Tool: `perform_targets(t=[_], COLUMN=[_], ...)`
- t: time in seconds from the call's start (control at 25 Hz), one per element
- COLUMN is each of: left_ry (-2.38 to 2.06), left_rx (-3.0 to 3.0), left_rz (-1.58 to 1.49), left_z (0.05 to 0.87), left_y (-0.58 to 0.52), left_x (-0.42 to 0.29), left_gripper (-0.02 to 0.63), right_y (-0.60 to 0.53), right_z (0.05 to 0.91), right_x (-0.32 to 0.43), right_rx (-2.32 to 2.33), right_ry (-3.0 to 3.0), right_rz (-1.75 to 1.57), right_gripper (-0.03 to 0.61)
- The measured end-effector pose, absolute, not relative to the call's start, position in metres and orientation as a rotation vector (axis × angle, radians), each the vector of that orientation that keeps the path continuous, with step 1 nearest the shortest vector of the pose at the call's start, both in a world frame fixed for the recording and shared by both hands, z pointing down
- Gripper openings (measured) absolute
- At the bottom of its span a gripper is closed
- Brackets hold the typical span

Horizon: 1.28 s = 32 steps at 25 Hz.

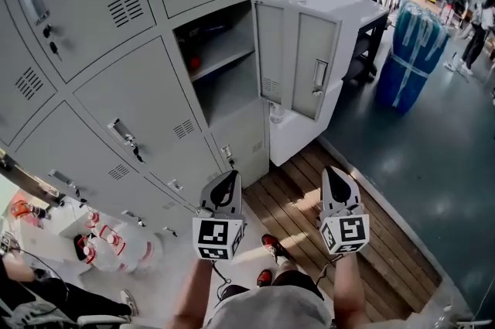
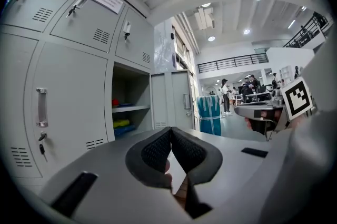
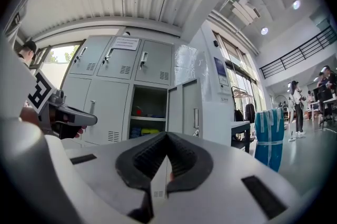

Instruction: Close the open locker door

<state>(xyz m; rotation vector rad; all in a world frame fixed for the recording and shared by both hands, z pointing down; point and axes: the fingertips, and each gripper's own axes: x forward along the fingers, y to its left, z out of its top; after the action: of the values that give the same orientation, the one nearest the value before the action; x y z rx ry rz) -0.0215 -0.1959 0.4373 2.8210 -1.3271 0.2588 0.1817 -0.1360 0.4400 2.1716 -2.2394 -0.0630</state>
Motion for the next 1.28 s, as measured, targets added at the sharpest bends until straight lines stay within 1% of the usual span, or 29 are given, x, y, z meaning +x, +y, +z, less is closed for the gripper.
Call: perform_targets(t=[0.36,0.56,0.8,0.84,0.88,0.92,1.12,1.28], left_ry=[-1.41,-1.412,-1.442,-1.45,-1.458,-1.465,-1.483,-1.508], left_rx=[2.778,2.766,2.744,2.74,2.737,2.734,2.725,2.715], left_rz=[0.223,0.238,0.264,0.265,0.265,0.266,0.292,0.301], left_z=[0.43,0.435,0.439,0.439,0.438,0.438,0.443,0.444], left_y=[-0.283,-0.316,-0.347,-0.351,-0.355,-0.359,-0.368,-0.374], left_x=[0.015,0.039,0.051,0.051,0.052,0.053,0.057,0.056], left_gripper=[0.021,0.021,0.021,0.021,0.021,0.021,0.021,0.021], right_y=[-0.241,-0.28,-0.317,-0.324,-0.33,-0.337,-0.364,-0.38], right_z=[0.43,0.432,0.43,0.429,0.428,0.427,0.428,0.425], right_x=[0.223,0.25,0.283,0.287,0.291,0.294,0.306,0.307], right_rx=[2.126,2.129,2.141,2.129,2.113,2.097,2.047,2.005], right_ry=[-2.321,-2.326,-2.363,-2.375,-2.388,-2.398,-2.431,-2.49], right_rz=[-0.082,-0.06,-0.043,-0.046,-0.048,-0.051,-0.051,-0.042], right_gripper=[0.017,0.017,0.025,0.067,0.123,0.149,0.213,0.225])
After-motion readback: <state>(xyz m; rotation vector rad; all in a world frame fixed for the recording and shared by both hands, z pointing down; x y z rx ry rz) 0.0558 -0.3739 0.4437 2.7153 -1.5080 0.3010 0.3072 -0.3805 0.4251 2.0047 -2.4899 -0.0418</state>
